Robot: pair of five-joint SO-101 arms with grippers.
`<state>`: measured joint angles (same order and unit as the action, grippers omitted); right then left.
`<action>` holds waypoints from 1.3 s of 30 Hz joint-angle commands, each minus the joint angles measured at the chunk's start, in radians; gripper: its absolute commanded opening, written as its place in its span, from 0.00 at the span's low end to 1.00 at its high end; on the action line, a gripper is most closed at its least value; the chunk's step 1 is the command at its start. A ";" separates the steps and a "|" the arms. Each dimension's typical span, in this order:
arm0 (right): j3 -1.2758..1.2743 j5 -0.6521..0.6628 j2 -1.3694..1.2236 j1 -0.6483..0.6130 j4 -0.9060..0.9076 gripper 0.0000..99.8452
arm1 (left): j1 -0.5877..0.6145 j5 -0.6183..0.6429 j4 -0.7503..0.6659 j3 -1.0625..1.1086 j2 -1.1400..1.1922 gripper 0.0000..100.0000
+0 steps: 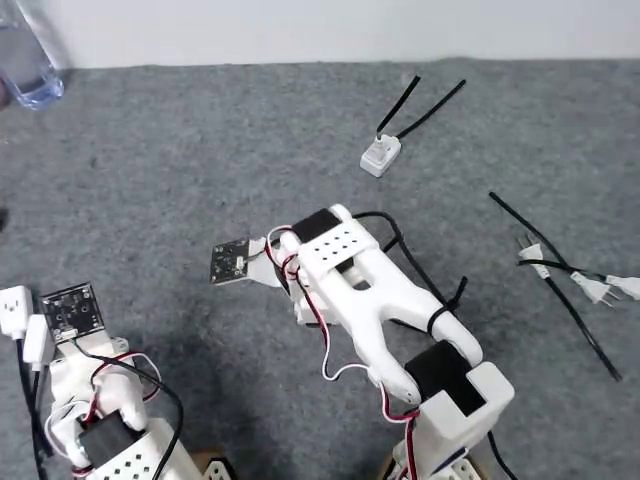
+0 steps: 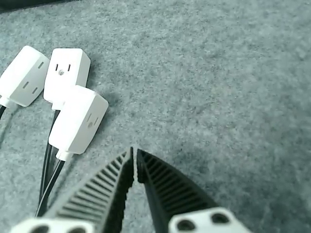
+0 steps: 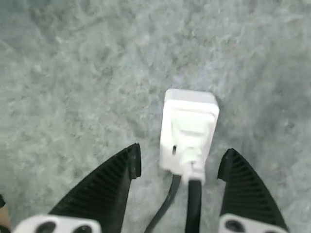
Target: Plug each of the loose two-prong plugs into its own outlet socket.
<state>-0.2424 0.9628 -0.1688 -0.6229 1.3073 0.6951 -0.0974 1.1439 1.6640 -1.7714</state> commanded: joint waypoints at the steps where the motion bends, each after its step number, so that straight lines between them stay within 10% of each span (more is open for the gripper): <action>1: -0.017 0.015 0.051 0.013 -0.074 0.25 | 0.005 -0.009 -0.025 -0.004 -0.003 0.01; 19: 0.023 0.060 -0.171 0.054 -0.168 0.25 | 0.005 -0.009 -0.023 -0.004 -0.003 0.01; 24: 0.029 0.066 -0.170 0.056 -0.173 0.02 | 0.005 -0.009 -0.023 -0.004 -0.003 0.01; 29: 0.029 0.066 -0.166 0.067 -0.166 0.00 | 0.005 -0.009 -0.023 -0.004 -0.003 0.01; 39: 0.025 0.064 0.194 0.111 0.013 0.01 | 0.005 -0.009 -0.023 -0.004 -0.003 0.01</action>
<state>-0.2378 1.0211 -0.1304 -0.5478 1.2643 0.6951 -0.0974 1.1439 1.6640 -1.7714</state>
